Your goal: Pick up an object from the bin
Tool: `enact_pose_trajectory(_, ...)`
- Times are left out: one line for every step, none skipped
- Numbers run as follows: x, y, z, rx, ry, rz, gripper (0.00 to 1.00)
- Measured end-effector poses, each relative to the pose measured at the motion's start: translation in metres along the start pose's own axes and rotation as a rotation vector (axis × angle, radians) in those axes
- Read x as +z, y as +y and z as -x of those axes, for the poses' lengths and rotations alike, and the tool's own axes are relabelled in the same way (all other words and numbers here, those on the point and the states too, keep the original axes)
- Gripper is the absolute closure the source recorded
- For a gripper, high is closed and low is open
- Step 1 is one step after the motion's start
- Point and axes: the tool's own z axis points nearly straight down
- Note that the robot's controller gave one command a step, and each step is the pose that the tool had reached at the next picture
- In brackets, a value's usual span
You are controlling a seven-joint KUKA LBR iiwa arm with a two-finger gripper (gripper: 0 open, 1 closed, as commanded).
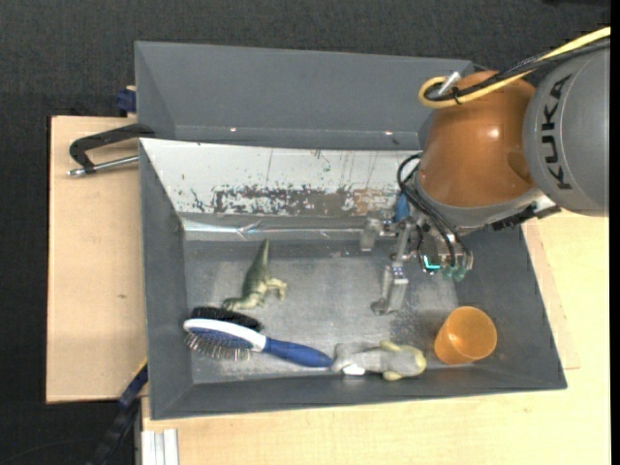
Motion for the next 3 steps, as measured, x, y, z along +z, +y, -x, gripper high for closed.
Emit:
enact_pose_trajectory(0.023,0.014,-0.038,0.038,-0.001,0.001,0.0)
enact_pose_trajectory(0.034,-0.015,-0.02,-0.152,-0.012,-0.001,0.0)
enact_pose_trajectory(0.084,-0.152,-0.037,-0.232,-0.001,0.008,0.0)
